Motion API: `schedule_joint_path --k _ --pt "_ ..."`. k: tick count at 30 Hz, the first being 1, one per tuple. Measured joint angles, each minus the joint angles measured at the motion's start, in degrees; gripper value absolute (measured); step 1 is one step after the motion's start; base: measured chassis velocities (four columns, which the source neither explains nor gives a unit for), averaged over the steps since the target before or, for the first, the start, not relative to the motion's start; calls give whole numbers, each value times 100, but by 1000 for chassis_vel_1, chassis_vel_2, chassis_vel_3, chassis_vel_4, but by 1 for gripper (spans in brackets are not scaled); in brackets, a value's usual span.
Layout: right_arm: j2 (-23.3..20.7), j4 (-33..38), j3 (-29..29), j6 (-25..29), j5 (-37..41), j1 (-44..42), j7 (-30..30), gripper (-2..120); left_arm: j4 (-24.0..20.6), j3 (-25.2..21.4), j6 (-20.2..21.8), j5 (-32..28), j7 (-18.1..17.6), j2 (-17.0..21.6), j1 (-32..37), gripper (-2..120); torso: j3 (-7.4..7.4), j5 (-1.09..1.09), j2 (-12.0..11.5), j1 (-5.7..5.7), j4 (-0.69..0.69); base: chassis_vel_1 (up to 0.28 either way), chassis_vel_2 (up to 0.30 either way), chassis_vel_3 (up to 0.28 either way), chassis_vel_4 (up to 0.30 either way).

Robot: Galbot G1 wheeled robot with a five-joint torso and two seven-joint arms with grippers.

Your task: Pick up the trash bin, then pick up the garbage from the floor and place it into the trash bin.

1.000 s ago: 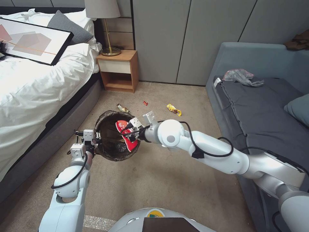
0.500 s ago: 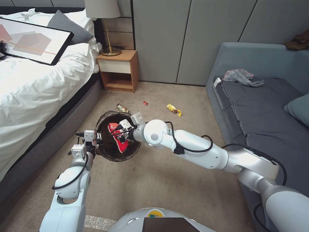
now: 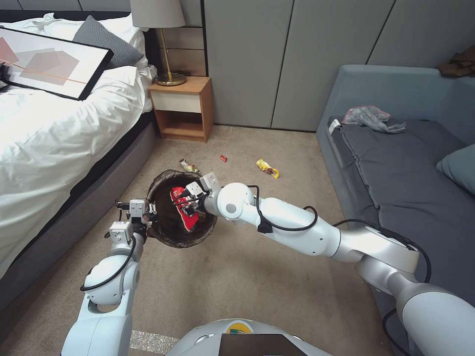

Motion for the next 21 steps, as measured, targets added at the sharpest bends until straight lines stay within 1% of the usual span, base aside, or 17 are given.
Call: schedule_joint_path --k 1,3,4,5,7,8,9,11,12,13,15,16,17,18,19,21 --pt "0 0 0 0 0 0 0 35 0 0 0 0 0 0 0 3 0 0 0 0 0 0 0 0 0" --pt "-40 3 16 67 -13 -18 16 44 9 12 -4 0 1 -6 0 3 0 0 0 0 0 0 0 0 0" --pt "-57 5 19 169 -30 -34 28 51 10 29 -5 2 1 -13 -6 3 0 0 0 0 -1 0 0 0 0" --pt "-57 5 19 169 -30 -34 28 51 10 29 -5 2 1 -13 -6 3 0 0 0 0 -1 0 0 0 0" --pt "-66 2 22 203 -57 -44 28 58 10 32 -5 3 1 -13 -14 3 0 0 0 0 0 0 0 0 0" --pt "-75 -3 23 249 -89 -55 26 65 9 31 -5 3 1 -11 -15 3 0 0 0 0 0 0 0 0 0" --pt "-75 -3 23 249 -89 -55 26 65 9 31 -5 3 1 -11 -15 3 0 0 0 0 0 0 0 0 0" --pt "-82 -7 25 297 -108 -66 22 71 9 25 -5 3 1 -7 -14 3 0 0 0 0 0 0 0 0 0" --pt "-84 -8 29 324 -116 -74 14 78 8 19 -5 3 1 -3 -9 3 0 0 0 0 0 0 0 0 0" --pt "-84 -8 29 324 -116 -74 14 78 8 19 -5 3 1 -3 -9 3 0 0 0 0 0 0 0 0 0" --pt "-86 4 47 385 -121 -81 -9 87 3 16 -4 2 2 4 2 3 0 0 0 0 0 0 0 0 0" --pt "-86 4 47 385 -121 -81 -9 87 3 16 -4 2 2 4 2 3 0 0 0 0 0 0 0 0 0" --pt "-103 69 78 453 -132 -82 -25 94 -6 15 0 2 3 10 5 3 0 0 0 0 0 0 0 0 0" --pt "-122 159 116 492 -134 -82 -21 98 -11 14 5 1 3 15 7 3 0 0 0 0 0 0 0 0 0" --pt "-122 159 116 492 -134 -82 -21 98 -11 14 5 1 3 15 7 3 0 0 0 0 0 0 0 0 0" --pt "-262 476 254 572 -135 -77 25 100 -19 7 11 -1 7 30 10 3 0 0 0 0 1 0 0 0 0"
